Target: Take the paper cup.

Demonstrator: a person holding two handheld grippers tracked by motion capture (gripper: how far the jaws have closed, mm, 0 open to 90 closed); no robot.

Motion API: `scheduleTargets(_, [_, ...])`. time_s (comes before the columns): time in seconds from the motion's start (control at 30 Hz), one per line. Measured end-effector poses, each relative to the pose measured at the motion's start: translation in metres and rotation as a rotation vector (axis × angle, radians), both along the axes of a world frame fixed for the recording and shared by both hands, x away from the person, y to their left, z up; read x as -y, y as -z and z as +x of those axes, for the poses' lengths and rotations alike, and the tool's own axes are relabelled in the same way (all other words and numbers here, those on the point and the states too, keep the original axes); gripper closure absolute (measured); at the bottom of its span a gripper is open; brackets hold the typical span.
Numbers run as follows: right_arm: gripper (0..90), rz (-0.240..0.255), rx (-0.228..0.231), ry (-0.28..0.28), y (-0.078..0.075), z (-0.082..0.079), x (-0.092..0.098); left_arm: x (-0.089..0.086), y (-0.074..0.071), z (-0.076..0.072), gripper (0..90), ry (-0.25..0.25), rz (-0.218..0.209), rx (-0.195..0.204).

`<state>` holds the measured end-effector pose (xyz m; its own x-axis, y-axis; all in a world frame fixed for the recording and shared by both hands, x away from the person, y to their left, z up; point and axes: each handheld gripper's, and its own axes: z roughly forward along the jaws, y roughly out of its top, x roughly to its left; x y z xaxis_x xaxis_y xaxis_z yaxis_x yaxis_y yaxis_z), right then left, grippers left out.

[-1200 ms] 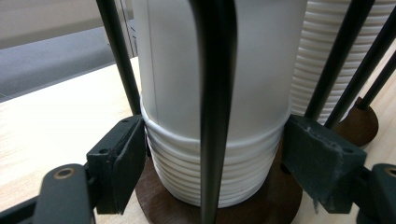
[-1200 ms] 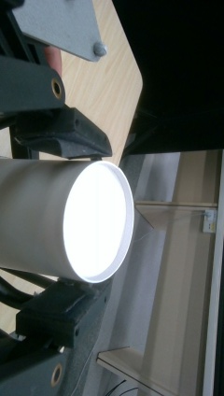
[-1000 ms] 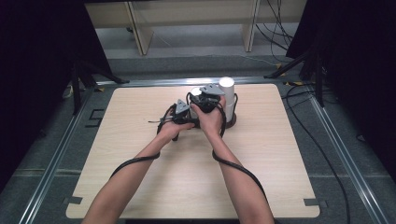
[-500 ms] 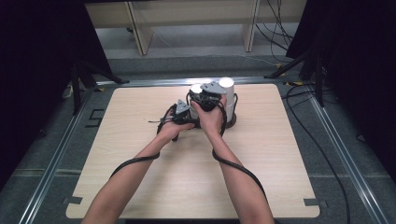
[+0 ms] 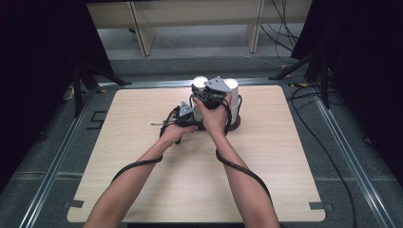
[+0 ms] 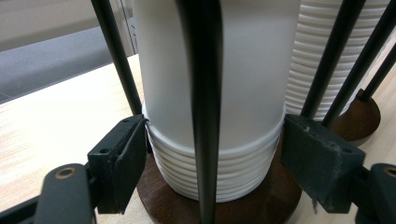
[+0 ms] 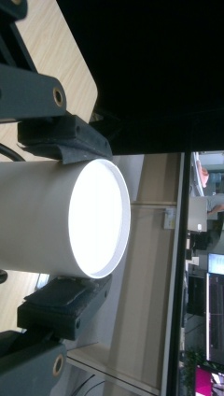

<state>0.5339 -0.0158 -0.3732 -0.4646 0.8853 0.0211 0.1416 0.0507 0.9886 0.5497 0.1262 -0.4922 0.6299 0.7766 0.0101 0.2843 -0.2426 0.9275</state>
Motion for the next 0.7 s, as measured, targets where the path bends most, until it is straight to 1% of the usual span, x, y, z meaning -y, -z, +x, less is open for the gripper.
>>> scheduleTargets(0.03, [35.7,0.009,0.004,-0.003,-0.001,0.0,0.0,0.0,0.001,0.001,22.9,0.002,-0.001,0.004])
scheduleTargets(0.07, [35.7,0.003,0.015,0.005,-0.002,-0.001,0.001,0.0,0.001,0.0,22.9,0.003,0.001,0.003])
scheduleTargets(0.1, [35.7,0.011,0.017,-0.004,-0.003,-0.001,0.001,-0.001,0.0,0.001,22.9,0.003,0.013,0.003])
scheduleTargets(0.13, [35.7,0.007,0.022,-0.007,-0.005,-0.001,0.001,-0.002,0.0,0.001,23.0,0.008,0.035,0.002])
scheduleTargets(0.17, [35.7,0.015,0.02,-0.022,-0.006,-0.002,0.001,-0.002,0.0,0.001,23.0,0.009,0.035,0.002])
scheduleTargets(0.2, [35.7,0.001,0.029,-0.007,-0.008,-0.003,0.001,-0.002,-0.001,0.001,22.9,0.006,0.034,0.001])
scheduleTargets(0.23, [35.7,0.014,0.034,-0.011,-0.009,-0.003,0.0,-0.002,-0.001,0.001,22.9,0.008,0.031,0.001])
scheduleTargets(0.27, [35.7,0.016,0.032,-0.015,-0.01,-0.003,0.001,-0.001,-0.001,0.0,22.9,0.008,0.017,0.002])
scheduleTargets(0.3, [35.7,0.014,0.033,-0.014,-0.011,-0.003,0.001,-0.002,-0.001,0.0,22.9,0.006,0.021,0.002])
scheduleTargets(0.33, [35.7,0.015,0.045,-0.019,-0.012,-0.003,0.002,-0.002,-0.001,0.0,22.7,0.008,0.017,0.004])
scheduleTargets(0.37, [35.7,0.018,0.036,-0.013,-0.013,-0.004,0.002,-0.002,-0.001,0.0,22.4,0.011,0.012,0.005])
scheduleTargets(0.4, [35.7,0.003,0.052,-0.012,-0.014,-0.004,0.004,-0.002,-0.002,-0.001,22.1,0.007,0.016,0.008])
scheduleTargets(0.43, [35.7,0.022,0.054,-0.017,-0.015,-0.004,0.003,-0.003,-0.003,-0.001,21.6,0.005,0.019,0.005])
scheduleTargets(0.47, [35.7,0.021,0.055,-0.013,-0.017,-0.005,0.004,-0.004,-0.002,-0.001,20.8,0.01,0.01,0.007])
scheduleTargets(0.5, [35.7,0.02,0.056,-0.017,-0.018,-0.006,0.005,-0.004,-0.003,-0.003,19.5,0.007,0.012,0.006])
scheduleTargets(0.53, [35.7,0.029,0.054,-0.025,-0.019,-0.007,0.005,-0.006,-0.003,-0.004,18.3,0.011,0.034,0.008])
scheduleTargets(0.57, [35.7,0.022,0.061,-0.02,-0.02,-0.007,0.006,-0.007,-0.003,-0.005,17.0,0.012,0.03,0.011])
scheduleTargets(0.6, [35.7,0.029,0.056,-0.016,-0.021,-0.008,0.006,-0.009,-0.004,-0.007,16.1,0.008,0.039,0.013])
scheduleTargets(0.63, [35.7,0.047,0.041,-0.021,-0.021,-0.01,0.005,-0.01,-0.005,-0.009,15.3,0.005,0.042,0.012])
scheduleTargets(0.67, [35.7,0.034,0.062,-0.033,-0.022,-0.009,0.006,-0.01,-0.006,-0.011,14.6,0.006,0.038,0.017])
scheduleTargets(0.7, [35.7,0.037,0.069,-0.035,-0.023,-0.01,0.006,-0.012,-0.007,-0.013,14.4,0.005,0.038,0.022])
